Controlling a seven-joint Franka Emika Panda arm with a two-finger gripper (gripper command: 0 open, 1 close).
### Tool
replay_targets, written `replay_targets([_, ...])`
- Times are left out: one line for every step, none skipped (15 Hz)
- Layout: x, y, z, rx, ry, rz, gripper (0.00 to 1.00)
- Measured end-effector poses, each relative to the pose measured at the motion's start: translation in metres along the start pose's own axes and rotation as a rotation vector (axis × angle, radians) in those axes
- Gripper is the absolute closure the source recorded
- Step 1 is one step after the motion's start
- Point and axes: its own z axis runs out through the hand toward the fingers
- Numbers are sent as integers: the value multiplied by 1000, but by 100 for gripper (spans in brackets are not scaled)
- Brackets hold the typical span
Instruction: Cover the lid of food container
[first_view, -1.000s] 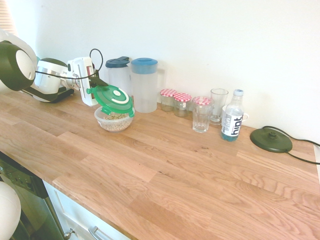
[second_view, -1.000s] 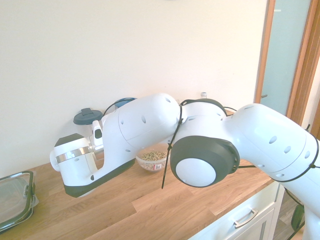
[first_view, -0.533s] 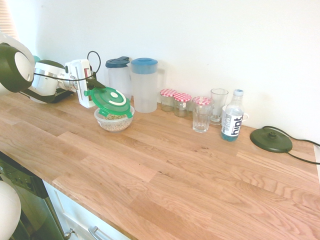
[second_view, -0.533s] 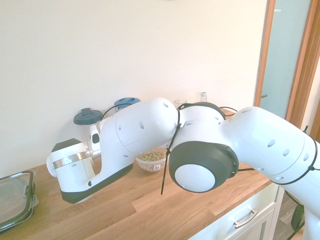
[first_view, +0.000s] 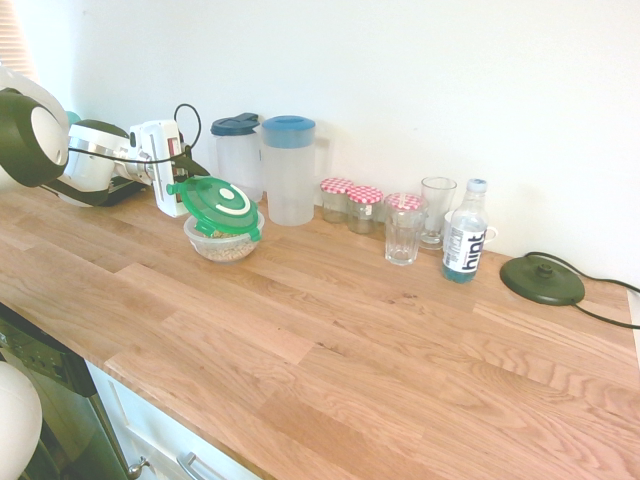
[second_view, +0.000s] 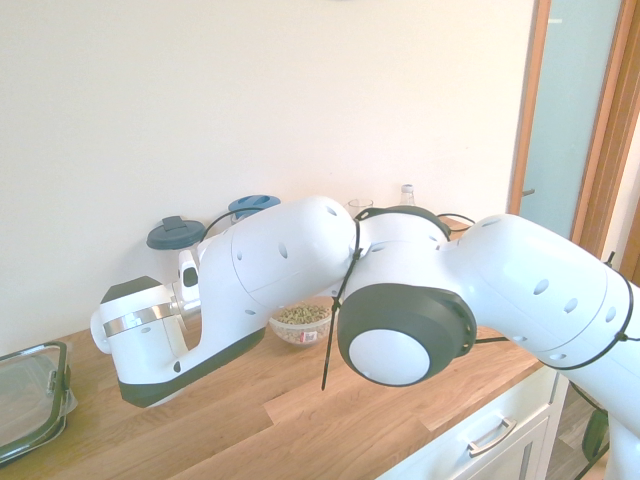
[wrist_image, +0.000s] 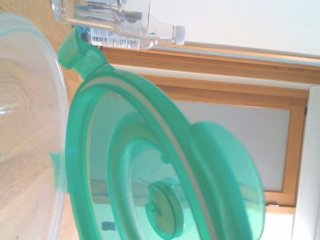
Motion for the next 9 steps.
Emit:
replay_targets([-1, 0, -2, 4, 1, -3, 0])
replay_targets([-3, 1, -3, 7, 2, -5, 0])
replay_targets([-3, 2, -5, 9, 4, -7, 0])
replay_targets([-4, 2, -6, 11, 5, -10, 0])
replay_targets([-5, 3, -7, 13, 7, -13, 0])
replay_targets([-6, 4, -9, 16, 8, -17, 0])
replay_targets([-7, 5, -11, 22, 9, -22, 0])
replay_targets([-8, 6, -14, 33, 7, -27, 0])
replay_targets([-9, 9, -19, 49, 3, -35, 0])
